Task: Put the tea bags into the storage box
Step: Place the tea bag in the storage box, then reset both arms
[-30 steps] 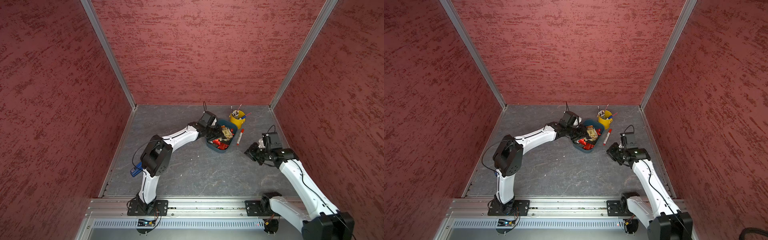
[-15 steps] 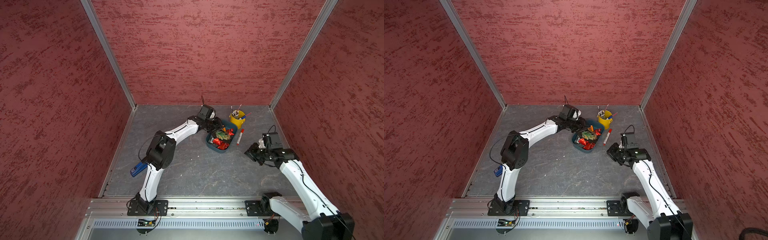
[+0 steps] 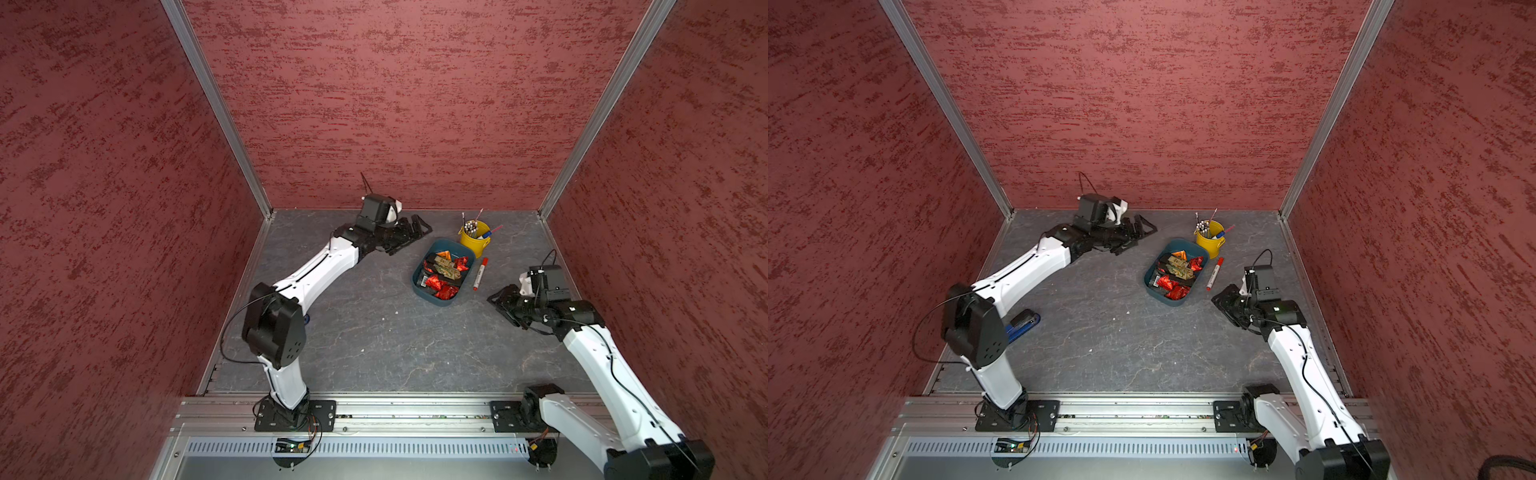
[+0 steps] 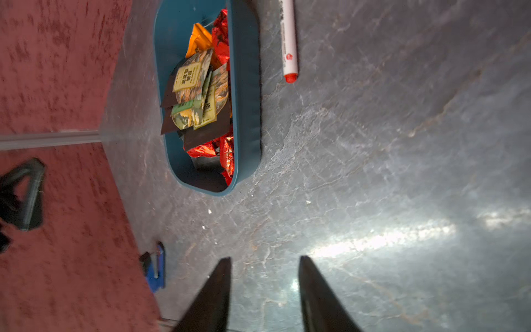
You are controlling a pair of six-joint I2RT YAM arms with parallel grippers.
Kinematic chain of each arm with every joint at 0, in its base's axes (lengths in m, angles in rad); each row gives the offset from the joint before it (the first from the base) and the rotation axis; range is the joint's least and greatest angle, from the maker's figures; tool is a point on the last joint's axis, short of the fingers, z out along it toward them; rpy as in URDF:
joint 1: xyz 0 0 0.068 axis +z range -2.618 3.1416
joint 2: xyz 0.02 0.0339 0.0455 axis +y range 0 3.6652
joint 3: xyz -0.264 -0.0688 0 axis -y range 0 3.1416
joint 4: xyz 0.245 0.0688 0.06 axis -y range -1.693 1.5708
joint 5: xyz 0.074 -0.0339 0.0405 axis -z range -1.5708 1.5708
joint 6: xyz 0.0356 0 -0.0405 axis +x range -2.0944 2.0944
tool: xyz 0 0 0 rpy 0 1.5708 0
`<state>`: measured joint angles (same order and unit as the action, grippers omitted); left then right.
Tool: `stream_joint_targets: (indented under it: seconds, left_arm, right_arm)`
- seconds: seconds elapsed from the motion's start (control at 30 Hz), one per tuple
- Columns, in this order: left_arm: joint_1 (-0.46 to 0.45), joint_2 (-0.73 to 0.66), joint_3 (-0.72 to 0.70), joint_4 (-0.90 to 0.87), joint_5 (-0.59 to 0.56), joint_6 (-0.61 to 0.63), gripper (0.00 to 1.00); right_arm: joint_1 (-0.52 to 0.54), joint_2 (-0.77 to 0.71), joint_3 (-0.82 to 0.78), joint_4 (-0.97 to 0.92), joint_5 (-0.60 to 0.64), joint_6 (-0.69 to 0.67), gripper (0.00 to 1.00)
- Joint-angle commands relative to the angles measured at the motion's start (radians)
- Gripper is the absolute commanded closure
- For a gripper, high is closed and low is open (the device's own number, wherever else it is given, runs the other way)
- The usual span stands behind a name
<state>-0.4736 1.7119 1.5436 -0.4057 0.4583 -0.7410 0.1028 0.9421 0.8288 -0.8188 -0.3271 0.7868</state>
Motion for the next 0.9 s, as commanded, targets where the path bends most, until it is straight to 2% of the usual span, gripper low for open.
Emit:
stream_joint_targets:
  seconds: [0.0, 0.03, 0.1, 0.17, 0.23, 0.3, 0.4, 0.5, 0.57, 0.67, 0.77, 0.87]
  left_arm:
    - [0.056, -0.098, -0.085, -0.114, -0.062, 0.115, 0.0]
    - [0.072, -0.136, -0.116, -0.134, -0.09, 0.15, 0.0]
    - [0.099, -0.227, -0.19, -0.175, -0.2, 0.249, 0.0]
    - [0.117, -0.325, -0.281, -0.173, -0.329, 0.363, 0.0]
    - [0.15, -0.425, -0.402, -0.111, -0.43, 0.451, 0.0]
    - [0.204, -0.526, -0.548, 0.004, -0.526, 0.487, 0.0]
    - [0.297, -0.666, -0.75, 0.199, -0.561, 0.543, 0.0]
    - [0.354, -0.774, -0.89, 0.34, -0.603, 0.613, 0.0]
    - [0.384, -0.804, -0.949, 0.398, -0.61, 0.657, 0.0]
    - [0.434, -0.782, -1.026, 0.502, -0.575, 0.661, 0.0]
    - [0.457, -0.712, -1.132, 0.734, -0.568, 0.68, 0.0]
    - [0.468, -0.588, -1.225, 1.04, -0.595, 0.72, 0.0]
  right_arm:
    - [-0.007, -0.013, 0.044, 0.008, 0.031, -0.047, 0.28]
    - [-0.006, -0.01, 0.052, 0.002, 0.039, -0.055, 0.23]
    - [-0.004, -0.006, 0.077, -0.014, 0.079, -0.077, 0.02]
    - [0.0, -0.012, 0.096, -0.013, 0.135, -0.107, 0.02]
    - [0.021, -0.024, 0.115, -0.01, 0.241, -0.139, 0.02]
    - [0.058, -0.043, 0.112, 0.021, 0.388, -0.193, 0.02]
    - [0.129, -0.06, 0.081, 0.114, 0.575, -0.301, 0.01]
    - [0.254, -0.049, 0.061, 0.217, 0.806, -0.427, 0.02]
    - [0.322, -0.04, 0.022, 0.327, 0.931, -0.461, 0.02]
    - [0.333, -0.035, -0.116, 0.555, 0.933, -0.392, 0.02]
    - [0.346, -0.023, -0.219, 0.706, 1.001, -0.366, 0.02]
    - [0.359, -0.021, -0.305, 0.881, 1.071, -0.492, 0.02]
